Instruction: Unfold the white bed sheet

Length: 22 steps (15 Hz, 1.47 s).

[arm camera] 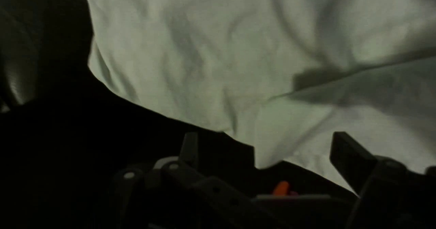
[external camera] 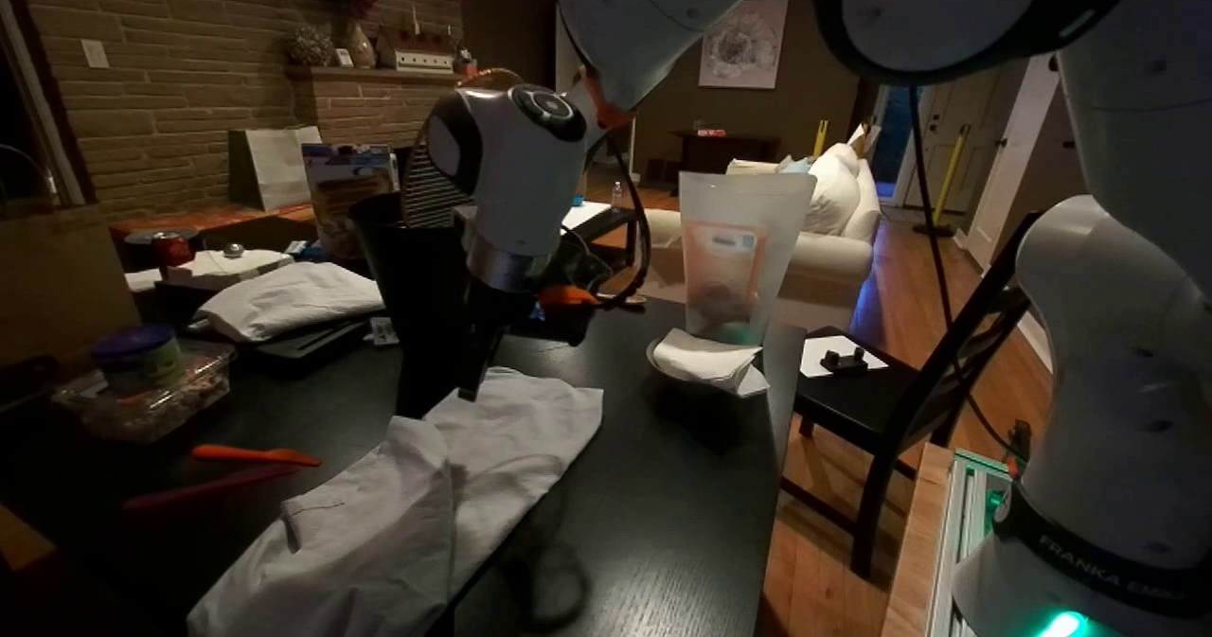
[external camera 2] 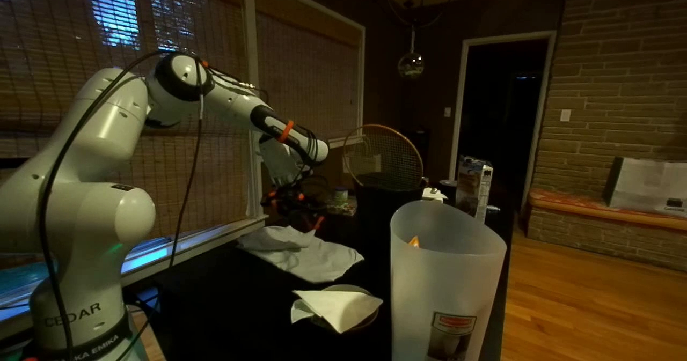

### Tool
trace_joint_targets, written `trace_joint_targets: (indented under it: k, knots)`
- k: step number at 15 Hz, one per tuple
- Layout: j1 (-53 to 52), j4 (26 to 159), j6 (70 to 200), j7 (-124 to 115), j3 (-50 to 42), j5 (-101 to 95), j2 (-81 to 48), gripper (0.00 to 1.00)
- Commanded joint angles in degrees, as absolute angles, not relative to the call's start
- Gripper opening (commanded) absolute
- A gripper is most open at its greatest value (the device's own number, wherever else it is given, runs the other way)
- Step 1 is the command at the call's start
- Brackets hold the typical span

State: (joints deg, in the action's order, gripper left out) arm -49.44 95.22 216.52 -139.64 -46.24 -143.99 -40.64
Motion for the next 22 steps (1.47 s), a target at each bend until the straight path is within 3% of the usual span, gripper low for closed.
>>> trace_joint_targets:
  k: [1, 2, 5, 11, 22]
  knots:
    - [-56.63, 97.82, 218.15, -147.27, -57.12, -143.98, -45.81, 1.0]
    - [-52.84, 97.12, 216.55, -142.5, -52.05, -143.98, -42.73, 1.0]
    - [-55.06, 97.82, 216.91, -144.88, -55.53, -143.97, -44.77, 1.0]
    - [-40.23, 96.71, 215.9, -139.02, -43.15, -136.56, -45.75, 1.0]
    - [-28.33, 92.2, 215.88, -141.02, -37.73, -133.87, -54.86, 1.0]
